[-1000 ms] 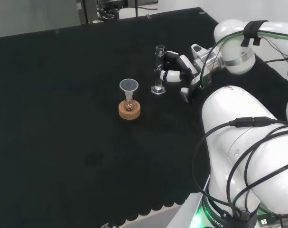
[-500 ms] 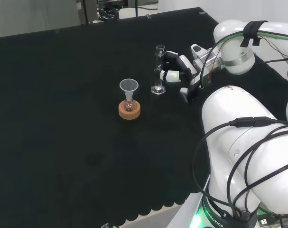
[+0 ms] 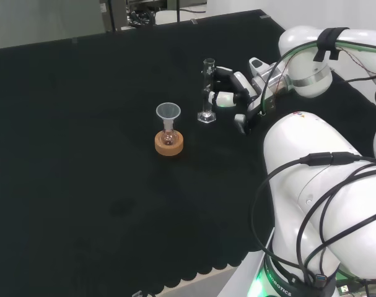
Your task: Pick up the graduated cylinder.
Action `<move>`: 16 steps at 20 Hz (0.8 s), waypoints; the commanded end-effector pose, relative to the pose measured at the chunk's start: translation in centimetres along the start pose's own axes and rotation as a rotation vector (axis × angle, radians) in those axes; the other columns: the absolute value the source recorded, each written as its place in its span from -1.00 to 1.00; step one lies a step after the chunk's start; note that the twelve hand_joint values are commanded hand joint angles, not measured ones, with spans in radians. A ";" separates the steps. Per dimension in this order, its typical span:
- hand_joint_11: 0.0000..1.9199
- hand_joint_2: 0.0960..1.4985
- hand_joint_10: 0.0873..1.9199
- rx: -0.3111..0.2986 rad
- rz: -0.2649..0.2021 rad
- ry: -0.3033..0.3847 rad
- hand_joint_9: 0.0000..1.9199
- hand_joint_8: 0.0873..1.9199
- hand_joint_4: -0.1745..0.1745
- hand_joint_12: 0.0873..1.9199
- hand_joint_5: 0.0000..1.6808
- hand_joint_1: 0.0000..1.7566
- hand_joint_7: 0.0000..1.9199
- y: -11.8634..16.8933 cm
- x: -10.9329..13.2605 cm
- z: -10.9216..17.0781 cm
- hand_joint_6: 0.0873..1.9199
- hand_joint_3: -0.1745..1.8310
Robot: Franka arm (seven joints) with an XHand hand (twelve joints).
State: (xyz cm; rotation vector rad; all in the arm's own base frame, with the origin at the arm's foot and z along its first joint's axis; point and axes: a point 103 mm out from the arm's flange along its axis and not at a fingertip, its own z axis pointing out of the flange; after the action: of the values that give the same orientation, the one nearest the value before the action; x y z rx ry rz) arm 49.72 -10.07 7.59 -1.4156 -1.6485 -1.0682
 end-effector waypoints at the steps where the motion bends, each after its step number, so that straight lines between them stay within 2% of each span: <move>1: -0.28 -0.10 -0.68 0.004 0.007 0.005 -0.01 -0.46 -0.02 0.16 -0.29 0.26 -0.32 0.1 -0.2 0.4 -0.47 -0.18; 16: -0.16 -0.04 -0.72 0.006 0.005 0.014 0.03 -0.46 -0.04 0.08 -0.31 0.29 -0.32 0.3 -0.7 0.6 -0.42 -0.19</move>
State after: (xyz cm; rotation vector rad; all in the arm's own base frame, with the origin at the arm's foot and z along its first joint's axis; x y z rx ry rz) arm 50.13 -9.81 6.79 -1.4023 -1.6382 -1.0678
